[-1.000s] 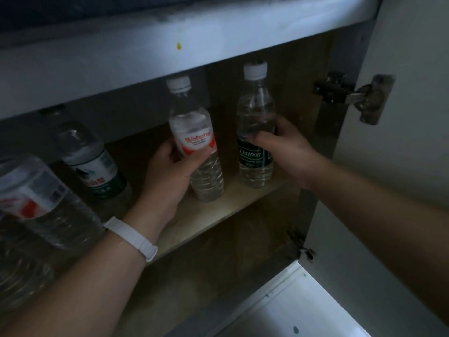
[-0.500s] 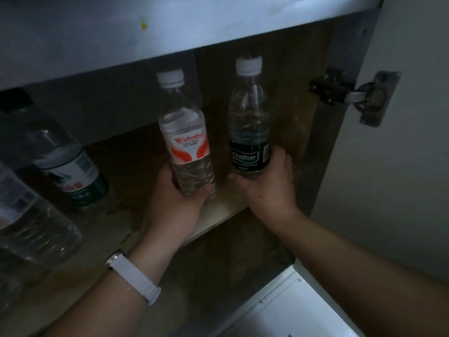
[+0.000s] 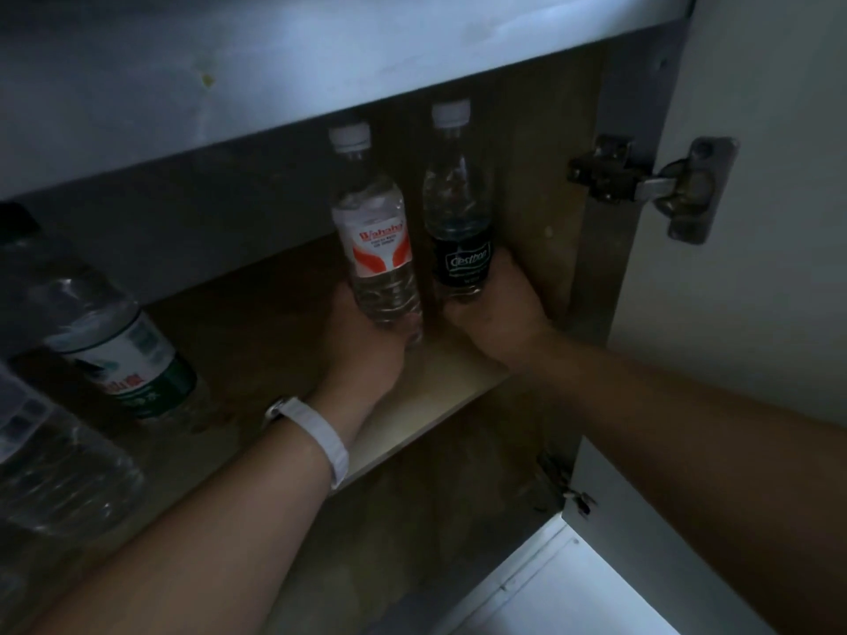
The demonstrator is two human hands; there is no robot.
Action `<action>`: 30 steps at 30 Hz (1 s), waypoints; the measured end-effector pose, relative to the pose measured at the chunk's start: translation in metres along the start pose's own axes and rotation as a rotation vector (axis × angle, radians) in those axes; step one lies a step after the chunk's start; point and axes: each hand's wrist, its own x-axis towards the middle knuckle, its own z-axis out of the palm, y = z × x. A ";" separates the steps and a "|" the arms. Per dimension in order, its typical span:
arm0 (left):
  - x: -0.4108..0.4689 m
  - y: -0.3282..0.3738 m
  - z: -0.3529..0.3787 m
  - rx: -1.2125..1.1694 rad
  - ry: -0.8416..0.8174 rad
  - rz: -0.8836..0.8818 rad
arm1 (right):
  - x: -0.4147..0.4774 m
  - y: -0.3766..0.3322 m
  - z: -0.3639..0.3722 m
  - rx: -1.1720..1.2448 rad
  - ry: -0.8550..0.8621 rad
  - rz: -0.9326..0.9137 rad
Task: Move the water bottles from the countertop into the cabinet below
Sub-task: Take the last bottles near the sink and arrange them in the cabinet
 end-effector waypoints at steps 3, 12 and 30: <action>0.006 0.002 0.006 0.022 0.024 -0.003 | 0.007 0.002 -0.002 -0.035 -0.041 -0.003; 0.008 0.003 0.009 0.139 0.016 0.002 | 0.003 -0.003 -0.015 -0.014 -0.156 -0.027; -0.131 -0.050 -0.133 0.201 0.401 0.133 | -0.107 -0.089 0.045 0.058 -0.198 -0.113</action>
